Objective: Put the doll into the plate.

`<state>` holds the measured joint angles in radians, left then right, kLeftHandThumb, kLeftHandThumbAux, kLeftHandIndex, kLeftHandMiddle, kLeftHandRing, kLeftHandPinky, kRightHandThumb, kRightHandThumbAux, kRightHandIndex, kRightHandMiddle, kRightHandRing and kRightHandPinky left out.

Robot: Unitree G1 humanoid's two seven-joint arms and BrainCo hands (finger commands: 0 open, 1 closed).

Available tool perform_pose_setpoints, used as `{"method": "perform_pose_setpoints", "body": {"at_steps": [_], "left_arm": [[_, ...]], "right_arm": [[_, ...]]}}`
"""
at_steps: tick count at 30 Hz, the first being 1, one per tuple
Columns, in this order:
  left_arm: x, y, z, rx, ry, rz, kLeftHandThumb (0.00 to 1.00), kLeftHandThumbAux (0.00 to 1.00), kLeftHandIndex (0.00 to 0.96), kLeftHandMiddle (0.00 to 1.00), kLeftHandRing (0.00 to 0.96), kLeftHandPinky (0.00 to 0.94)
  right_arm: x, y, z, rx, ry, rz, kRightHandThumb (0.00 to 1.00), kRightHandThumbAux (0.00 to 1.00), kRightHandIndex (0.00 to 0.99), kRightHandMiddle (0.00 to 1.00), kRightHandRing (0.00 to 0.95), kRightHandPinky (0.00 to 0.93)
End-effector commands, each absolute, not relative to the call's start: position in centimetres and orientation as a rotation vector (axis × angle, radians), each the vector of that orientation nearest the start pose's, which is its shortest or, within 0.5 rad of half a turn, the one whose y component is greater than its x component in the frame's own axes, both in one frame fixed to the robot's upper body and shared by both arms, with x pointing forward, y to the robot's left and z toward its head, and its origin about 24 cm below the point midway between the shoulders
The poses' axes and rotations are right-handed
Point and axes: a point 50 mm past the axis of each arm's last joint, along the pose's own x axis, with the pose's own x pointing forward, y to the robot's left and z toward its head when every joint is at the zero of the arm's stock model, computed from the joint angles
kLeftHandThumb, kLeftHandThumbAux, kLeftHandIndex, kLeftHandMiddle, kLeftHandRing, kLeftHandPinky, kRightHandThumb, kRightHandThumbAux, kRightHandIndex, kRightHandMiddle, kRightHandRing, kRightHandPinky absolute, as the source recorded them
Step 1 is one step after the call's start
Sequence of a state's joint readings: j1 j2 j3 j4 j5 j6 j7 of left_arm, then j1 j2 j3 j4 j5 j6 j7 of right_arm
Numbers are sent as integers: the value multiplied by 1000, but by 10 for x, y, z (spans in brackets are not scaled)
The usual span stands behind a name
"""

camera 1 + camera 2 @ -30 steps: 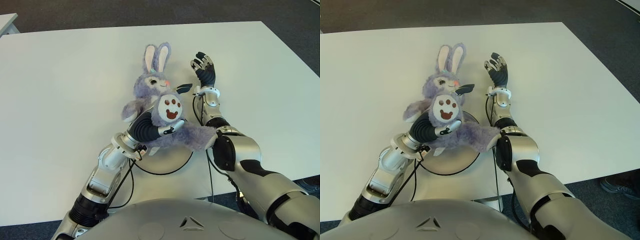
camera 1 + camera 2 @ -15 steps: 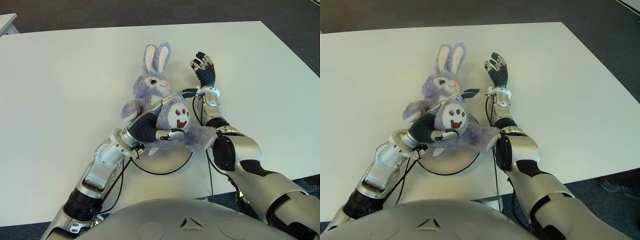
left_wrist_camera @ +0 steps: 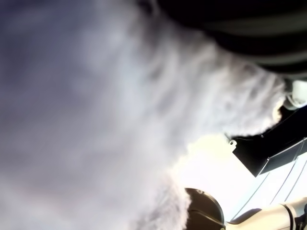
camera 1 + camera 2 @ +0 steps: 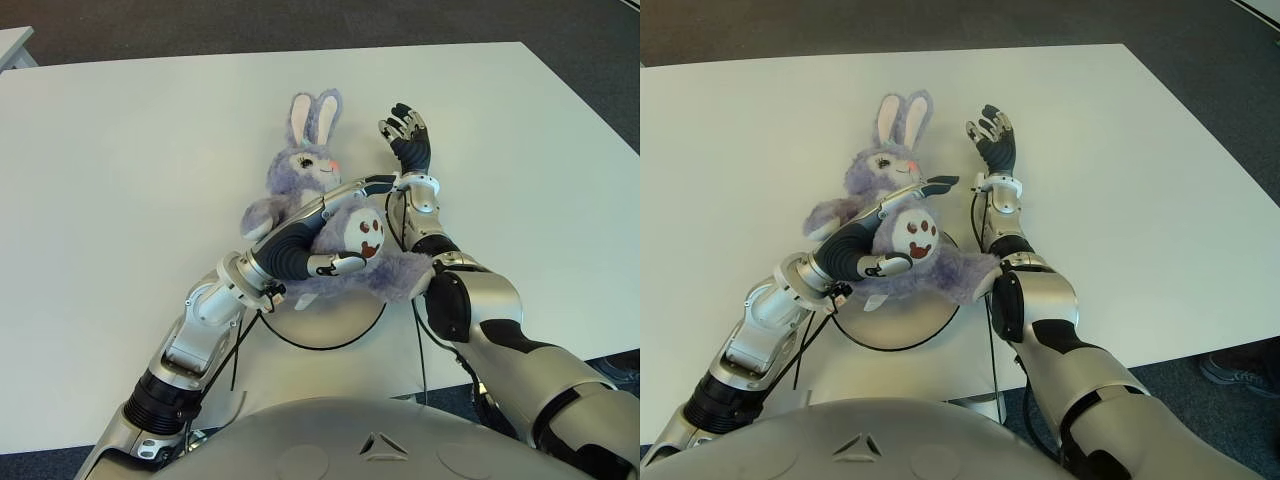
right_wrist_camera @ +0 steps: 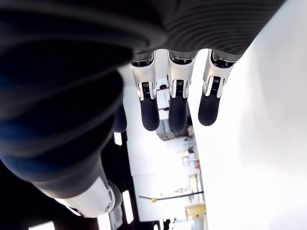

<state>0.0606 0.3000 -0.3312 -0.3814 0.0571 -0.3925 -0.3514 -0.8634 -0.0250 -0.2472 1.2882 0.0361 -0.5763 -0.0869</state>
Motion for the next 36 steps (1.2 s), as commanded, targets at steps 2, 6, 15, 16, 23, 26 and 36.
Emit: {"method": "perform_pose_setpoints", "body": {"at_steps": [2,6,15,16,23,26,36], "left_arm": [[197,92,121,337,-589,-780,244,175,0,0,0,0],[199,92,121,334,-595,-776,243,168,0,0,0,0],[202,93,122,327,-623,-744,258,180,0,0,0,0],[202,94,122,330,-626,-741,260,179,0,0,0,0],[204,95,122,362,-628,-720,243,184,0,0,0,0],[204,96,122,369,-622,-718,237,186,0,0,0,0],[209,99,123,321,-621,-697,181,232,0,0,0,0]], "right_arm": [[371,-131,58,97,-71,-80,398,808,179,177,168,199],[371,-131,58,91,-71,-80,404,797,183,179,173,205],[372,-131,58,78,-72,-79,446,796,190,173,154,180],[372,-131,58,77,-72,-79,448,797,189,171,152,181],[371,-131,58,74,-74,-75,437,805,184,169,152,184],[371,-131,58,73,-75,-74,432,807,182,170,153,184],[371,-130,58,73,-73,-78,415,806,175,180,172,208]]}}
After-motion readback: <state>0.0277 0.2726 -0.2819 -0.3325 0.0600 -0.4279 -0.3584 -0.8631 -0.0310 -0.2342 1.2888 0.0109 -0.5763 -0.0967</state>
